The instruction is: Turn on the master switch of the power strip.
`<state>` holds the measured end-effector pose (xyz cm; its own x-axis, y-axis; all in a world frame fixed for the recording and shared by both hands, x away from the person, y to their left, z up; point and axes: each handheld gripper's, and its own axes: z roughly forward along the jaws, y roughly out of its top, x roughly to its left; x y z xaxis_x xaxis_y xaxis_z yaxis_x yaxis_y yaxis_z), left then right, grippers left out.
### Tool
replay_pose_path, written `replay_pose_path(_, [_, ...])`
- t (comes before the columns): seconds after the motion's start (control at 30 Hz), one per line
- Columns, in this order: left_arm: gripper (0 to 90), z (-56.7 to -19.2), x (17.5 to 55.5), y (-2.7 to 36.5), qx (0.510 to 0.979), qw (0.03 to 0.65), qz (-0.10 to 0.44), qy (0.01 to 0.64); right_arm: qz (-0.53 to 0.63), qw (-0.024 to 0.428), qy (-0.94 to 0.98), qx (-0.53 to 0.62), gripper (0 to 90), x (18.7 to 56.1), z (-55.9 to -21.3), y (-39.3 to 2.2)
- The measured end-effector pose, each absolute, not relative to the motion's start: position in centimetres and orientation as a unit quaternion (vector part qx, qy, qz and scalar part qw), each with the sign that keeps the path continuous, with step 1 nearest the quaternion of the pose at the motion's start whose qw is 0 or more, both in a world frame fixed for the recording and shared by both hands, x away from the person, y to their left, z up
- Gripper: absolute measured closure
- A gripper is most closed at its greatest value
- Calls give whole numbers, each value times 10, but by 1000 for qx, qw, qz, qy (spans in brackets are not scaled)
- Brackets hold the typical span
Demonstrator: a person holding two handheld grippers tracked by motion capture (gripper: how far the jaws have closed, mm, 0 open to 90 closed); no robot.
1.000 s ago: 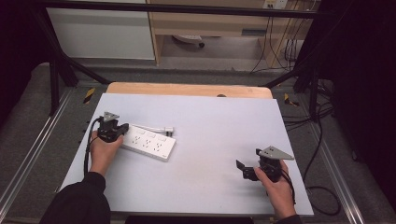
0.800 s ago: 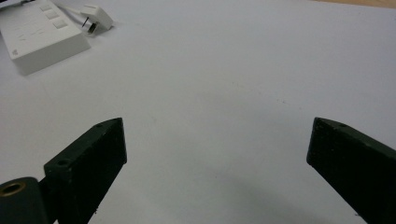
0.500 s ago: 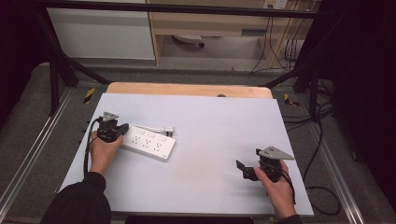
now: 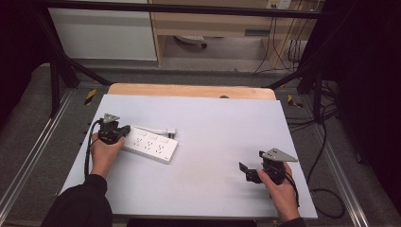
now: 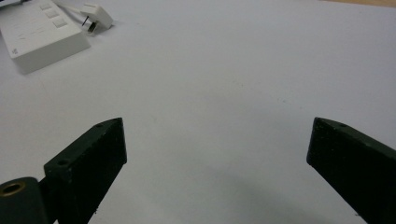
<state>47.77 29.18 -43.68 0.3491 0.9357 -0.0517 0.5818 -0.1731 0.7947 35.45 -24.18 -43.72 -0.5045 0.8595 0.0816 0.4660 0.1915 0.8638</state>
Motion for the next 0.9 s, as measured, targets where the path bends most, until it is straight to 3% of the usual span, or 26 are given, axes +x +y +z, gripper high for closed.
replay_pose_path(0.9, [900, -435, 477, 294, 733, 376, 226, 520, 450, 218, 742, 447, 52, 355, -437, -241])
